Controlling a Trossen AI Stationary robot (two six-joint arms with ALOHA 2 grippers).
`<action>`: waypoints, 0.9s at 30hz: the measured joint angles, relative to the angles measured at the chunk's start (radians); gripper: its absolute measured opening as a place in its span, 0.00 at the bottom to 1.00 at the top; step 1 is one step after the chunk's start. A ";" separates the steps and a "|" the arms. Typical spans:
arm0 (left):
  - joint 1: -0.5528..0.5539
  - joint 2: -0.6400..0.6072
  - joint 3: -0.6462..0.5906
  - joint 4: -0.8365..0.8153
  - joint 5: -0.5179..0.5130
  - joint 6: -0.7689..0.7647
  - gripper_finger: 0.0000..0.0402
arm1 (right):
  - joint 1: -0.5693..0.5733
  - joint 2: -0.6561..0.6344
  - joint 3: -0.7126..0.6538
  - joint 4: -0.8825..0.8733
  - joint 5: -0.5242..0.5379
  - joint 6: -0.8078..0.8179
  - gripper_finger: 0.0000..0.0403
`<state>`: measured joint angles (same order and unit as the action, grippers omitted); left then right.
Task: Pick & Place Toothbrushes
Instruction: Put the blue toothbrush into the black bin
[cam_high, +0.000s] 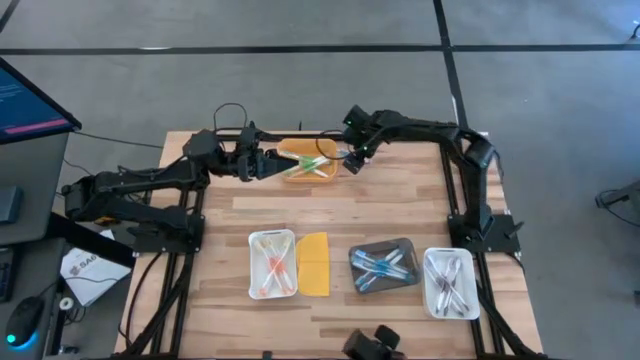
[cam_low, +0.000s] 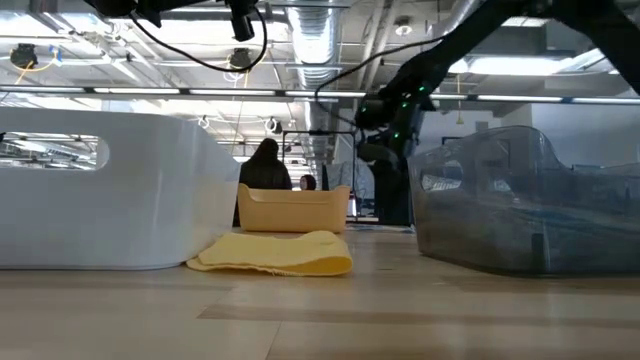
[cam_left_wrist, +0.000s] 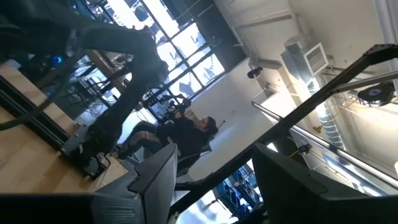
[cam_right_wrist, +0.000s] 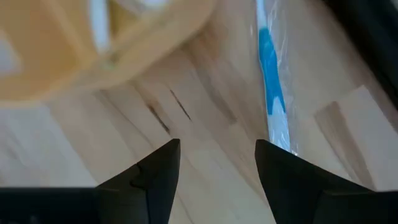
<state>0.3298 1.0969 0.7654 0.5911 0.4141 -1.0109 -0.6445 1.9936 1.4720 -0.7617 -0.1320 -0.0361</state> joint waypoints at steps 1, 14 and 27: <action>0.001 0.000 0.000 0.000 0.005 -0.008 0.51 | 0.000 0.024 0.024 -0.024 0.009 -0.015 0.50; -0.001 0.000 0.000 0.000 0.031 -0.015 0.51 | -0.034 0.124 0.095 -0.068 0.080 -0.028 0.48; -0.001 0.000 0.000 0.000 0.038 -0.008 0.51 | -0.115 0.123 0.094 -0.101 0.023 -0.017 0.45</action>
<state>0.3286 1.0969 0.7654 0.5907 0.4522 -1.0191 -0.7597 2.1166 1.5661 -0.8627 -0.1089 -0.0528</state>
